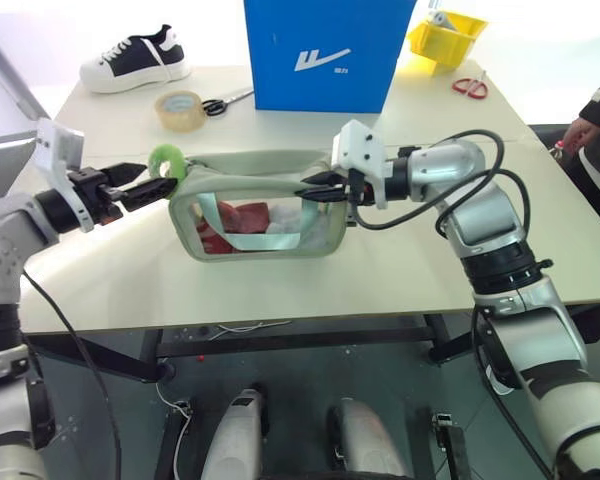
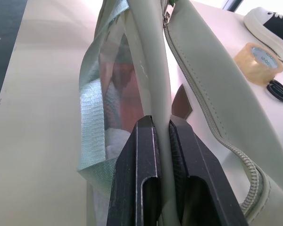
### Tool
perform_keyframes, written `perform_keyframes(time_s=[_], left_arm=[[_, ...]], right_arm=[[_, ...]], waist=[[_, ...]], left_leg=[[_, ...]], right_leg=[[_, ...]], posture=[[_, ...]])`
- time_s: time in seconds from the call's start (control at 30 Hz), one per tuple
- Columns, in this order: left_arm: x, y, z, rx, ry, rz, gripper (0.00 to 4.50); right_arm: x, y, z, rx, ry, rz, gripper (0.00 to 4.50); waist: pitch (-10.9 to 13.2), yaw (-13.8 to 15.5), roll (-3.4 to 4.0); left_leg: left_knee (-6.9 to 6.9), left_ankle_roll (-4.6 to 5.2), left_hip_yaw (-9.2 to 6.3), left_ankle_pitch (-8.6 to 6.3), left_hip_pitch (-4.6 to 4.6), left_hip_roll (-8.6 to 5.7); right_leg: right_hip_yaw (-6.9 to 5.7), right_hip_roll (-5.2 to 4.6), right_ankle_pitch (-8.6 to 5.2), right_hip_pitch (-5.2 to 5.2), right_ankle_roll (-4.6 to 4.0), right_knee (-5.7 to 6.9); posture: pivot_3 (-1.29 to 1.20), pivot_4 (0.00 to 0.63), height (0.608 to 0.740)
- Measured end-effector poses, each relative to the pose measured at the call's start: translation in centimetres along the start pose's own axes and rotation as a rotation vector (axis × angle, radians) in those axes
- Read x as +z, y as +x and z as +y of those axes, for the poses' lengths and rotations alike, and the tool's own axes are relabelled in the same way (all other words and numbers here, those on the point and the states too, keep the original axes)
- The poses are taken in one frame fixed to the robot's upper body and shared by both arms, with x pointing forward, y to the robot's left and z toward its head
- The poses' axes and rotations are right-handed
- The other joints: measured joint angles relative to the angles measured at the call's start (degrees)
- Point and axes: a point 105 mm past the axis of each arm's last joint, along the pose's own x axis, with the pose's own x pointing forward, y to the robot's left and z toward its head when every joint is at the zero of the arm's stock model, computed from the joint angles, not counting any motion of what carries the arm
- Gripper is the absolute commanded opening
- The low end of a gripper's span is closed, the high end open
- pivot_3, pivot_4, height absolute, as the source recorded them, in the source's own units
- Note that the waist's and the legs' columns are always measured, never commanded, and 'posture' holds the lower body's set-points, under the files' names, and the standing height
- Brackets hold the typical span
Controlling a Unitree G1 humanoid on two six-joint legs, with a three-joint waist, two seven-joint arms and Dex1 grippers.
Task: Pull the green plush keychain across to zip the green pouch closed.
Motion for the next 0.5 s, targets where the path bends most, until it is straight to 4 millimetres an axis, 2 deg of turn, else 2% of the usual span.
perform_keyframes(time_s=[0.07, 0.2, 0.3, 0.5], left_arm=[[-0.2, 0.1, 0.0, -0.003, -0.007, 0.001, 3.31], [0.2, 0.4, -0.3, -0.03, -0.014, -0.019, 1.26], [0.6, 0.5, -0.4, -0.036, -0.015, -0.032, 0.02], [4.3, 0.5, -1.1, -0.075, 0.014, -0.14, 0.02]], right_arm=[[0.0, 0.0, 0.0, 0.0, 0.001, 0.0, 0.0], [0.0, 0.0, 0.0, 0.0, 0.0, 0.0, 0.0], [0.0, 0.0, 0.0, -0.001, 0.0, 0.0, 0.0], [0.0, 0.0, 0.0, -0.002, 0.0, 0.0, 0.0]], waist=[[0.0, 0.0, 0.0], [0.0, 0.0, 0.0], [0.0, 0.0, 0.0], [0.0, 0.0, 0.0]], left_leg=[[0.0, 0.0, 0.0, 0.0, -0.01, 0.0], [0.0, 0.0, -0.01, 0.0, 0.0, 0.0], [0.01, 0.0, -0.02, 0.0, 0.0, 0.0], [0.01, 0.0, -0.02, 0.0, 0.0, -0.02]], right_leg=[[0.0, 0.0, 0.0, -0.01, 0.0, 0.0], [-0.01, 0.0, 0.0, 0.01, 0.0, 0.0], [-0.02, 0.0, 0.0, 0.0, 0.0, 0.0], [-0.03, 0.0, 0.0, 0.01, 0.0, 0.0]], posture=[[0.0, 0.15, 0.74], [0.0, 0.15, 0.74], [0.0, 0.15, 0.74], [0.0, 0.15, 0.74]])
